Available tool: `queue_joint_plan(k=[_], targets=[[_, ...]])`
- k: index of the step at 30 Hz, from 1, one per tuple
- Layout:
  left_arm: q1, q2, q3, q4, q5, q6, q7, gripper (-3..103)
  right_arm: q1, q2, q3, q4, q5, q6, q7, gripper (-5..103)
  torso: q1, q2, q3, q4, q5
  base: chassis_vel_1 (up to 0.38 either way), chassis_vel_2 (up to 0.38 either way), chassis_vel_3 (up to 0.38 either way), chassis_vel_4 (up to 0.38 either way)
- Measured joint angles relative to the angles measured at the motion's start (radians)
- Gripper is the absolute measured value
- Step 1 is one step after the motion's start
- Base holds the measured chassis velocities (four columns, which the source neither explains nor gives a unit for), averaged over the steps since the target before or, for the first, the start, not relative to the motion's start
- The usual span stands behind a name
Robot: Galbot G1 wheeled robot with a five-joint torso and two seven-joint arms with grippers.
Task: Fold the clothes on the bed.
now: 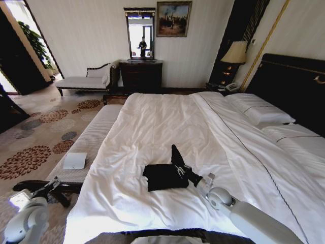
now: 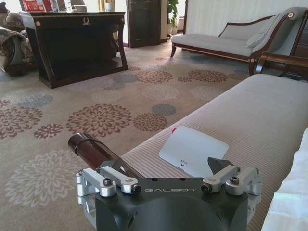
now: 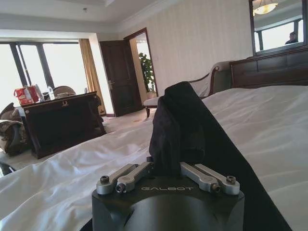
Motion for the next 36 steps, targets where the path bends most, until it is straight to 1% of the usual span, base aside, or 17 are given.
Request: queue_joint_plan(k=[2, 3, 6, 12, 15, 22, 25, 27, 30, 31, 34, 36], targets=[[0.0, 0.0, 0.0, 0.0, 0.0, 0.0, 0.0, 100, 0.0, 0.0, 0.0, 0.0, 0.0, 0.0, 0.0, 5, 0.0, 0.0, 0.0, 0.0, 0.0, 0.0, 0.0, 0.0, 0.0], [0.0, 0.006, -0.009, -0.006, -0.001, 0.001, -0.001, 100, 0.013, 0.019, -0.027, -0.014, -0.032, -0.002, -0.001, 5, 0.0, 0.0, 0.0, -0.0002, -0.0002, 0.0, 0.0, 0.0, 0.0], [0.0, 0.011, -0.016, -0.016, -0.004, 0.005, -0.002, 100, 0.024, 0.049, -0.056, -0.041, -0.065, -0.004, -0.002, 5, 0.0, 0.0, 0.0, -0.0002, -0.0002, 0.0, 0.0, 0.0, 0.0], [0.0, 0.005, -0.008, -0.022, -0.001, 0.007, -0.002, 100, 0.043, 0.084, -0.089, -0.059, -0.065, -0.004, -0.004, 5, 0.0, 0.0, 0.0, -0.0002, -0.0004, 0.0, 0.0, 0.0, 0.0], [-0.005, 0.0, 0.001, -0.018, 0.002, 0.008, -0.003, 100, 0.068, 0.101, -0.126, -0.081, -0.07, -0.004, -0.003, 5, 0.0, 0.0, 0.0, -0.0001, -0.0004, 0.0, 0.0, 0.0, 0.0], [-0.006, 0.003, 0.001, -0.011, 0.003, 0.009, -0.003, 100, 0.089, 0.115, -0.156, -0.112, -0.074, -0.007, 0.005, 4, 0.0, 0.0, 0.0, -0.0001, -0.0003, 0.0, 0.0, 0.0, 0.0], [-0.006, 0.006, -0.001, -0.005, 0.003, 0.01, -0.003, 100, 0.087, 0.122, -0.165, -0.097, -0.043, -0.009, 0.022, 20, 0.0, 0.0, 0.0, -0.0001, -0.0002, 0.0, 0.0, 0.0, 0.0], [-0.006, 0.006, -0.001, -0.004, 0.003, 0.01, -0.004, 100, 0.086, 0.124, -0.167, -0.085, -0.025, -0.009, 0.028, 20, 0.0, 0.0, 0.0, 0.0, -0.0002, 0.0, 0.0, 0.0, 0.0], [-0.009, 0.006, 0.004, 0.001, 0.003, 0.012, -0.005, 100, 0.08, 0.126, -0.169, -0.045, 0.026, -0.018, 0.051, 37, 0.0, 0.0, 0.0, -0.0001, -0.0002, 0.0, 0.0, 0.0, 0.0], [-0.009, 0.006, 0.004, 0.001, 0.003, 0.012, -0.005, 100, 0.08, 0.126, -0.169, -0.045, 0.026, -0.018, 0.051, 37, 0.0, 0.0, 0.0, -0.0001, -0.0002, 0.0, 0.0, 0.0, 0.0], [-0.013, 0.004, 0.012, 0.006, 0.007, 0.012, -0.005, 100, 0.074, 0.122, -0.169, -0.007, 0.077, -0.022, 0.056, 52, 0.0, 0.0, 0.0, -0.0001, -0.0002, 0.0, 0.0, 0.0, 0.0], [-0.014, 0.003, 0.014, 0.008, 0.008, 0.012, -0.005, 100, 0.072, 0.12, -0.169, 0.006, 0.095, -0.023, 0.055, 52, 0.0, 0.0, 0.0, -0.0001, -0.0002, 0.0, 0.0, 0.0, 0.0]])
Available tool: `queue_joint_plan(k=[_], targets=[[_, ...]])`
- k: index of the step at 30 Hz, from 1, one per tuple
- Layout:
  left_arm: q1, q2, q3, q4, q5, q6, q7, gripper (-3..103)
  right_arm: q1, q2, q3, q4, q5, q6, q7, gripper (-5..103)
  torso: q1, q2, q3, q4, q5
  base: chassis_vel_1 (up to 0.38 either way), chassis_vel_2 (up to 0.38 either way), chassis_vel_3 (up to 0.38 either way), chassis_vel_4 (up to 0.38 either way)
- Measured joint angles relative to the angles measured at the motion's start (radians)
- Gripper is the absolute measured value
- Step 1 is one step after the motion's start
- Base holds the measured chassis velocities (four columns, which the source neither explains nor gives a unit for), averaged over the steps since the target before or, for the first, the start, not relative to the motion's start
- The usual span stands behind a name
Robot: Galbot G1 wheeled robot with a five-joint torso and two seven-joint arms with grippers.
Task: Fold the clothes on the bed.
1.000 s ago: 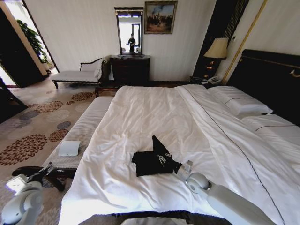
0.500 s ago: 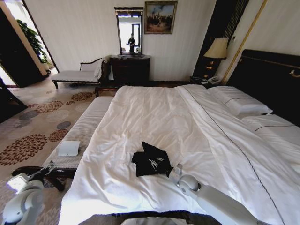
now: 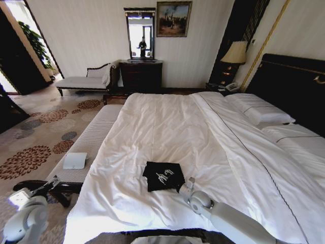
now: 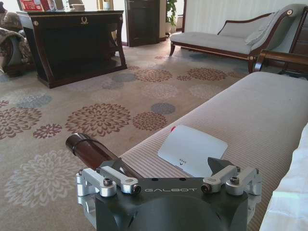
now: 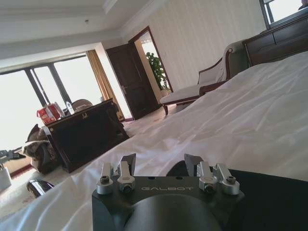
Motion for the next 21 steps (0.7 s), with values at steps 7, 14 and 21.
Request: queue_joint_plan(k=[7, 14, 21], targets=[[-0.002, -0.003, 0.005, 0.008, 0.008, 0.0, 0.0, 100, 0.005, 0.023, 0.0, 0.028, 0.109, -0.039, 0.075, 80, 0.0, 0.0, 0.0, 0.0, -0.0001, 0.0, 0.0, 0.0, 0.0], [0.002, -0.012, 0.007, 0.007, 0.02, -0.002, 0.0, 100, 0.036, 0.093, -0.033, -0.067, 0.14, -0.07, 0.169, 100, 0.0, 0.0, 0.0, 0.0, 0.0001, 0.0, 0.0, 0.0, 0.0], [0.007, -0.02, 0.008, 0.007, 0.032, -0.005, -0.001, 100, 0.046, 0.121, -0.1, -0.092, 0.106, -0.085, 0.161, 100, 0.0, 0.0, 0.0, 0.0, 0.0, 0.0, 0.0, 0.0, 0.0]])
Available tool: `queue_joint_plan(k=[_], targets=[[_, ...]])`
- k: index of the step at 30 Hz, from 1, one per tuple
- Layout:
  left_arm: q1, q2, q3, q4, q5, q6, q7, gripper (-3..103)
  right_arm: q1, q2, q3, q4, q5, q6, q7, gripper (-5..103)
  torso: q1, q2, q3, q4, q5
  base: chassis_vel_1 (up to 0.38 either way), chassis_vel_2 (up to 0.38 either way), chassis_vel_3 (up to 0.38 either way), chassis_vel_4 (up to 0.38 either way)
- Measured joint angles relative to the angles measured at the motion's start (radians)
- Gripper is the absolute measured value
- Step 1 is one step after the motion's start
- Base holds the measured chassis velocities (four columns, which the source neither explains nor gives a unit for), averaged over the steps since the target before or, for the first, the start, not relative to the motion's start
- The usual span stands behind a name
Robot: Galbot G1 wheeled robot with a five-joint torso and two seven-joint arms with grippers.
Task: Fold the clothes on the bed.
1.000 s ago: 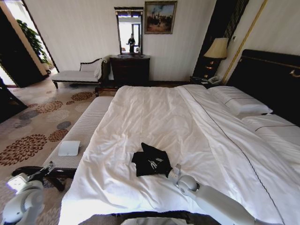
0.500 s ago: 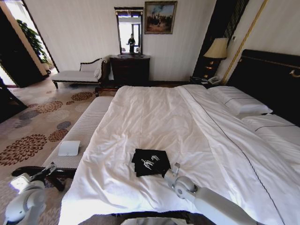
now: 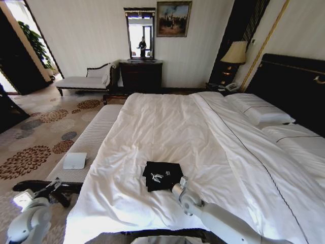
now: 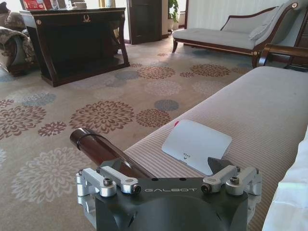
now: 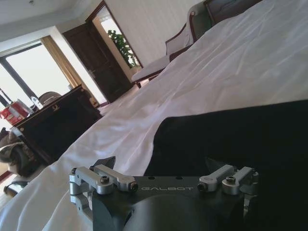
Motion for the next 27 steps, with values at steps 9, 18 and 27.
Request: queue_joint_plan(k=[9, 18, 27], targets=[[0.005, -0.006, -0.018, -0.002, 0.0, -0.002, -0.004, 100, 0.073, 0.005, -0.125, -0.041, -0.035, -0.014, -0.126, 100, 0.0, 0.0, 0.0, 0.0001, 0.0, 0.0, 0.0, 0.0, 0.0], [0.027, -0.008, -0.05, -0.012, -0.012, -0.001, -0.014, 100, 0.099, -0.024, -0.126, -0.057, -0.098, 0.037, -0.356, 100, 0.0, 0.0, 0.0, 0.0001, 0.0002, 0.0, 0.0, 0.0, 0.0], [0.038, 0.0, -0.017, -0.121, -0.059, -0.129, 0.081, 100, 0.046, -0.114, 0.262, 0.105, -0.06, 0.071, -0.252, 100, 0.0, 0.0, 0.0, -0.0001, 0.0003, 0.0, 0.0, 0.0, 0.0]])
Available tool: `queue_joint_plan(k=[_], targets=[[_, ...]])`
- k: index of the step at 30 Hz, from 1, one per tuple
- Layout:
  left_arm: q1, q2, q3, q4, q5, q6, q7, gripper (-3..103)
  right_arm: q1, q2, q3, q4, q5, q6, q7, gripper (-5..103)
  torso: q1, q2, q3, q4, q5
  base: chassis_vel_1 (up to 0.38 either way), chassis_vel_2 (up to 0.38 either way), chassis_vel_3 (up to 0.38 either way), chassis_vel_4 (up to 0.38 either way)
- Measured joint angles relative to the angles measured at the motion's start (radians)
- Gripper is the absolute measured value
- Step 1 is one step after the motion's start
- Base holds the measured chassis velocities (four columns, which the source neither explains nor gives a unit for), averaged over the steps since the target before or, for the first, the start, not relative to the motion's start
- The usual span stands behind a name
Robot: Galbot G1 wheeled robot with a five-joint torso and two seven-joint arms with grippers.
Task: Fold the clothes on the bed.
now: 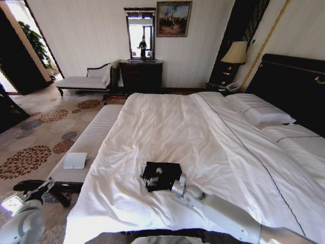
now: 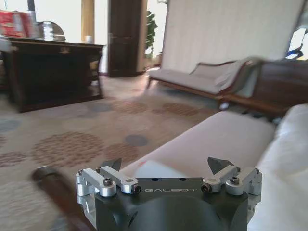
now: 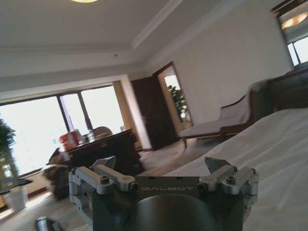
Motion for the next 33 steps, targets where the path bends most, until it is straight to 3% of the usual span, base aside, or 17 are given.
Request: queue_joint_plan(k=[1, 2, 5, 6, 7, 8, 12, 14, 16, 17, 18, 19, 20, 23, 27, 33], targets=[[0.001, -0.001, 0.023, -0.038, -0.025, -0.014, 0.018, 100, -0.033, -0.007, 0.088, 0.035, -0.011, -0.018, 0.107, 100, 0.0, 0.0, 0.0, 0.0001, 0.0001, 0.0, 0.0, 0.0, 0.0], [0.001, -0.001, 0.023, -0.038, -0.025, -0.014, 0.018, 100, -0.033, -0.007, 0.088, 0.035, -0.011, -0.018, 0.107, 100, 0.0, 0.0, 0.0, 0.0001, 0.0001, 0.0, 0.0, 0.0, 0.0], [0.01, -0.008, 0.106, -0.141, -0.054, -0.033, 0.063, 100, -0.144, -0.001, 0.339, 0.097, -0.082, -0.113, 0.328, 100, 0.0, 0.0, 0.0, 0.0002, -0.0001, 0.0, 0.0, 0.0, 0.0], [0.012, -0.009, 0.13, -0.165, -0.044, -0.038, 0.077, 100, -0.189, 0.005, 0.421, 0.114, -0.126, -0.129, 0.372, 100, 0.0, 0.0, 0.0, 0.0, 0.0, 0.0, 0.0, 0.0, 0.0], [0.012, -0.009, 0.13, -0.165, -0.044, -0.038, 0.077, 100, -0.189, 0.005, 0.421, 0.114, -0.126, -0.129, 0.372, 100, 0.0, 0.0, 0.0, 0.0, 0.0, 0.0, 0.0, 0.0, 0.0], [0.018, -0.012, 0.183, -0.208, -0.006, -0.046, 0.108, 100, -0.266, 0.02, 0.532, 0.133, -0.2, -0.121, 0.42, 100, 0.0, 0.0, 0.0, -0.0003, 0.0003, 0.0, 0.0, 0.0, 0.0], [0.038, -0.033, 0.336, -0.25, 0.18, -0.149, 0.189, 100, -0.542, 0.1, 0.837, 0.231, -0.392, -0.071, 0.429, 100, 0.0, 0.0, 0.0, -0.0006, 0.0003, 0.0, 0.0, 0.0, 0.0], [0.045, -0.038, 0.355, -0.249, 0.216, -0.165, 0.207, 100, -0.59, 0.119, 0.887, 0.256, -0.415, -0.067, 0.419, 100, 0.0, 0.0, 0.0, -0.0003, -0.0002, 0.0, 0.0, 0.0, 0.0], [0.075, -0.051, 0.398, -0.243, 0.283, -0.214, 0.248, 100, -0.692, 0.182, 0.978, 0.315, -0.464, -0.055, 0.398, 100, 0.0, 0.0, 0.0, 0.0, -0.0005, 0.0, 0.0, 0.0, 0.0], [0.111, -0.059, 0.428, -0.247, 0.322, -0.256, 0.284, 100, -0.764, 0.25, 1.031, 0.36, -0.499, -0.049, 0.393, 100, 0.0, 0.0, 0.0, 0.0, -0.0003, 0.0, 0.0, 0.0, 0.0], [0.136, -0.064, 0.444, -0.255, 0.341, -0.276, 0.306, 100, -0.812, 0.31, 1.057, 0.388, -0.528, -0.047, 0.391, 100, 0.0, 0.0, 0.0, 0.0002, -0.0005, 0.0, 0.0, 0.0, 0.0], [0.136, -0.064, 0.444, -0.255, 0.341, -0.276, 0.306, 100, -0.812, 0.31, 1.057, 0.388, -0.528, -0.047, 0.391, 100, 0.0, 0.0, 0.0, 0.0002, -0.0005, 0.0, 0.0, 0.0, 0.0], [0.16, -0.068, 0.457, -0.267, 0.358, -0.294, 0.323, 100, -0.845, 0.359, 1.073, 0.409, -0.558, -0.039, 0.391, 100, 0.0, 0.0, 0.0, -0.0002, 0.0, 0.0, 0.0, 0.0, 0.0], [0.243, -0.091, 0.506, -0.321, 0.448, -0.36, 0.366, 100, -0.949, 0.497, 1.088, 0.486, -0.675, 0.014, 0.392, 100, 0.0, 0.0, 0.0, 0.0001, -0.0003, 0.0, 0.0, 0.0, 0.0], [0.288, -0.126, 0.519, -0.362, 0.517, -0.401, 0.379, 100, -0.996, 0.544, 1.07, 0.539, -0.722, 0.035, 0.391, 100, 0.0, 0.0, 0.0, 0.0005, -0.0004, 0.0, 0.0, 0.0, 0.0], [0.293, -0.131, 0.516, -0.367, 0.523, -0.403, 0.38, 100, -0.996, 0.545, 1.061, 0.542, -0.724, 0.036, 0.391, 100, 0.0, 0.0, 0.0, 0.0002, -0.0002, 0.0, 0.0, 0.0, 0.0]])
